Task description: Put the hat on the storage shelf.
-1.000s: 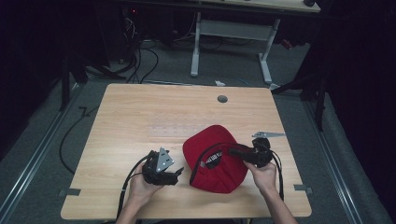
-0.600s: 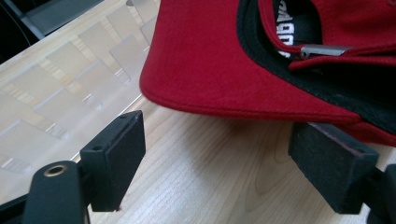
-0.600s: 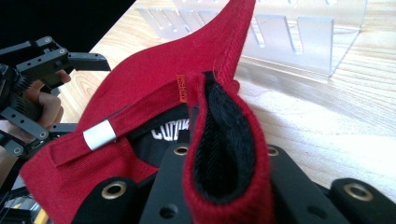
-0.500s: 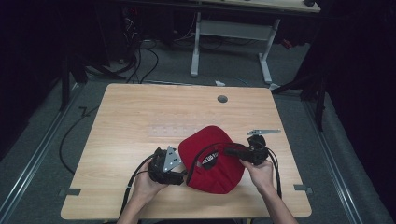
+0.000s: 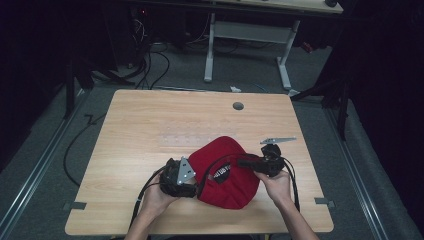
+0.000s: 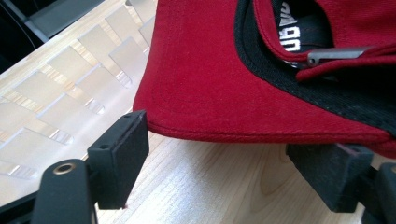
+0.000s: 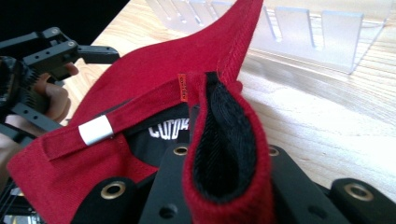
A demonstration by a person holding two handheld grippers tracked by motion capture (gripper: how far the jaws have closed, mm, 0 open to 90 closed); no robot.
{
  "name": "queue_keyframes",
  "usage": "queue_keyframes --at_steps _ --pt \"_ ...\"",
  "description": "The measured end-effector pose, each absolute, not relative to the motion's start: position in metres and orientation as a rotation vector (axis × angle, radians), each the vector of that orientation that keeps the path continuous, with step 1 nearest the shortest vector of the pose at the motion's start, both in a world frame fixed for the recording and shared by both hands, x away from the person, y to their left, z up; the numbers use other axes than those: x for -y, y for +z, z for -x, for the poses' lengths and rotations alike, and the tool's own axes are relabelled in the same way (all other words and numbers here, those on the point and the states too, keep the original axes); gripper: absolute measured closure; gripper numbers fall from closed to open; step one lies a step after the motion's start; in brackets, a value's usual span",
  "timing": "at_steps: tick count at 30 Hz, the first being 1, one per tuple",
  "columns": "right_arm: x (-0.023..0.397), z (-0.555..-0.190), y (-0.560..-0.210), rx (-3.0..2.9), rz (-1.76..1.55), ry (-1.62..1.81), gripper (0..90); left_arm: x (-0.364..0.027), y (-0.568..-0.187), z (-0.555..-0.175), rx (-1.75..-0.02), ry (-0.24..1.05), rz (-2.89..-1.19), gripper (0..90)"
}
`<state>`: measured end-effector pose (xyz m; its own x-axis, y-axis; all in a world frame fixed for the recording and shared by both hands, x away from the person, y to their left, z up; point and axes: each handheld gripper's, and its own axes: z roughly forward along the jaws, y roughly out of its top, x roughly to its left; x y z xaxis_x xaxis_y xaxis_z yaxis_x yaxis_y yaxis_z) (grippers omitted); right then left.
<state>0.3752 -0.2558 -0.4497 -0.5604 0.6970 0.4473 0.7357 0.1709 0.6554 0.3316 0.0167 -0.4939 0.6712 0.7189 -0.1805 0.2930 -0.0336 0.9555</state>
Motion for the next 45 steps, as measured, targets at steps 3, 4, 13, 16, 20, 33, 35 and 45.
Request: queue_keyframes --at_steps 3,4,13,16,20,33,35,45 --pt "0.256 -0.375 -0.447 2.359 1.433 -1.374 84.2 -0.017 -0.494 -0.332 -0.845 0.447 -1.616 27.3" --pt "0.256 -0.374 -0.447 2.353 1.426 -1.378 84.1 -0.017 -0.493 -0.333 -0.847 0.457 -1.606 28.4" --pt "0.249 -0.374 -0.447 2.357 1.406 -1.358 84.0 -0.017 -0.497 -0.333 -0.856 0.474 -1.637 33.3" --pt "0.249 -0.374 -0.446 2.353 1.407 -1.356 84.0 -0.016 -0.498 -0.333 -0.855 0.475 -1.644 34.1" --pt "0.248 -0.374 -0.446 2.353 1.407 -1.351 83.9 -0.015 -0.500 -0.332 -0.855 0.476 -1.647 35.2" --pt "0.237 -0.374 -0.447 2.358 1.371 -1.353 83.7 -0.017 -0.499 -0.326 -0.807 0.458 -1.637 53.1" --pt "0.236 -0.374 -0.447 2.358 1.369 -1.356 83.0 -0.019 -0.499 -0.325 -0.800 0.447 -1.641 56.5" --pt "0.237 -0.375 -0.445 2.364 1.363 -1.411 78.3 -0.023 -0.486 -0.317 -0.764 0.362 -1.655 71.5"
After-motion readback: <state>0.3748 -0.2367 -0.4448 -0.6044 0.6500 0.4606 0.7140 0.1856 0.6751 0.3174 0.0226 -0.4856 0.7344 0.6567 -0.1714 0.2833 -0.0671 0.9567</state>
